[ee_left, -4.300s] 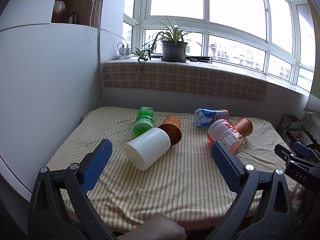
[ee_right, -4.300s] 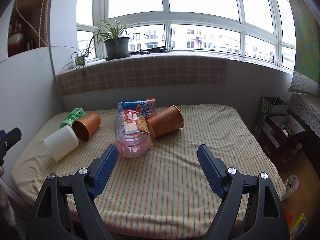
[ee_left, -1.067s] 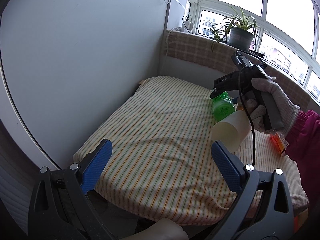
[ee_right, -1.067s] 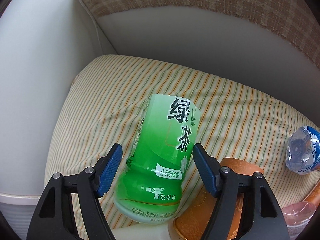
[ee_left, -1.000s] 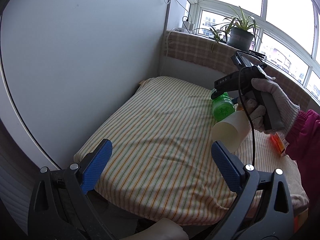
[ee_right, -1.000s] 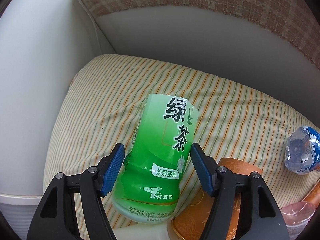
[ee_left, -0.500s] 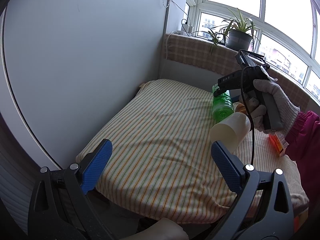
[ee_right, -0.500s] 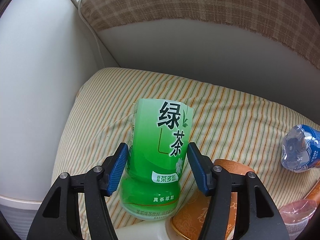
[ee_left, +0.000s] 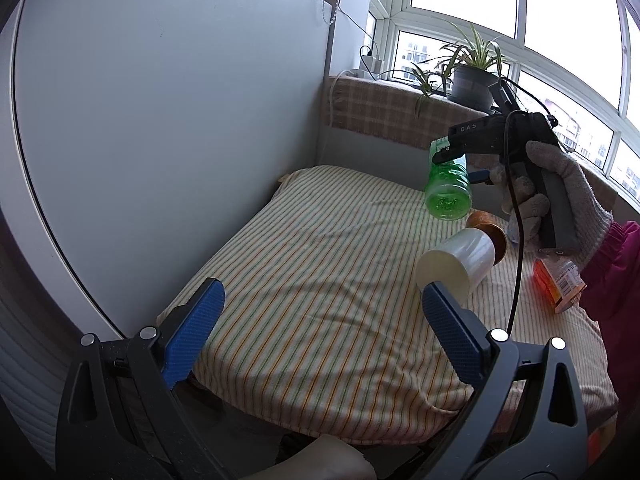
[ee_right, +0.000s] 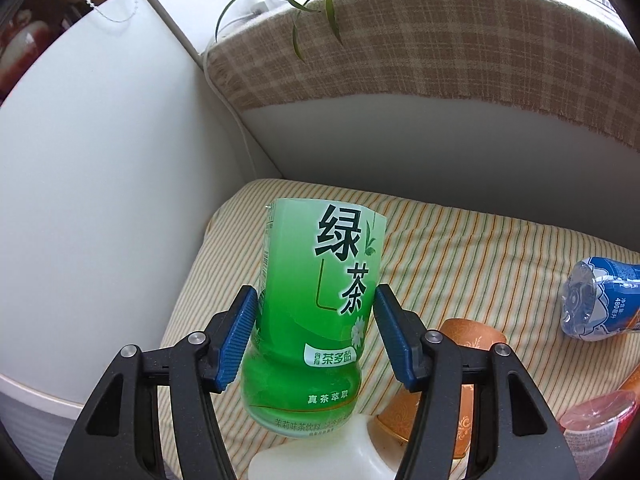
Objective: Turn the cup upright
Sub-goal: 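Lift the green cup off the bed with the right gripper, then carry the green cup with the right gripper toward the left gripper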
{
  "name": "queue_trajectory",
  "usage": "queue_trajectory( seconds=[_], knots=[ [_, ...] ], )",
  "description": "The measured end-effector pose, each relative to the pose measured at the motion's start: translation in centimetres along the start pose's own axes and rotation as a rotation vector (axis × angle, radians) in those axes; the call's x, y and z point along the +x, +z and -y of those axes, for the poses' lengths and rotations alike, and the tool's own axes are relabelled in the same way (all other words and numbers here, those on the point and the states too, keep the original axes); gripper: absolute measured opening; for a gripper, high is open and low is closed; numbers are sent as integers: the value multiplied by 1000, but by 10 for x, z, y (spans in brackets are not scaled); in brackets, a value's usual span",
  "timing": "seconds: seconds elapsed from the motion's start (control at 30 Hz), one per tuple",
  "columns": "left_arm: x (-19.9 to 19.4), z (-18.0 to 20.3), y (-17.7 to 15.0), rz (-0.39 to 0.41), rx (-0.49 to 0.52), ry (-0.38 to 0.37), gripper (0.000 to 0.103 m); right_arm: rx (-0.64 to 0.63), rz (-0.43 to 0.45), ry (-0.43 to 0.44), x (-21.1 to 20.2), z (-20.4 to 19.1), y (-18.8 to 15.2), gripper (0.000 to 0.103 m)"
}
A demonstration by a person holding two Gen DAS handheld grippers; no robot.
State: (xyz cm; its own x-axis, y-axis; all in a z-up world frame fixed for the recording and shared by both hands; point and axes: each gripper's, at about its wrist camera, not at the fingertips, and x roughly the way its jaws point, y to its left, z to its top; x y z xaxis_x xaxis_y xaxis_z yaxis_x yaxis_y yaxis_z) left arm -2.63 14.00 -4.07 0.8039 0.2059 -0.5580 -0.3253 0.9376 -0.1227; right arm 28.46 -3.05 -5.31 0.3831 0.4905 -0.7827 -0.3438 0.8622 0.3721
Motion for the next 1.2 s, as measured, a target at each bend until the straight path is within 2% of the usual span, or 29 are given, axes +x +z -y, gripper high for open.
queue_trajectory(
  seconds=[0.27, 0.4, 0.53, 0.73, 0.9, 1.2],
  knots=[
    [3, 15, 6, 8, 13, -51, 101, -13, 85, 88, -79, 5, -31, 59],
    [12, 29, 2, -31, 15, -144, 101, -4, 105, 119, -119, 19, -63, 59],
    [22, 47, -5, -87, 23, -204, 101, 32, 113, 109, -140, 40, -96, 59],
    [28, 69, -7, -131, 38, -263, 101, 100, 76, 80, -147, 75, -146, 59],
    [33, 85, -9, -175, 39, -315, 101, 137, 9, 59, -136, 95, -181, 59],
    [34, 112, -14, -199, 90, -338, 101, 135, -38, 10, -119, 111, -208, 60]
  ],
)
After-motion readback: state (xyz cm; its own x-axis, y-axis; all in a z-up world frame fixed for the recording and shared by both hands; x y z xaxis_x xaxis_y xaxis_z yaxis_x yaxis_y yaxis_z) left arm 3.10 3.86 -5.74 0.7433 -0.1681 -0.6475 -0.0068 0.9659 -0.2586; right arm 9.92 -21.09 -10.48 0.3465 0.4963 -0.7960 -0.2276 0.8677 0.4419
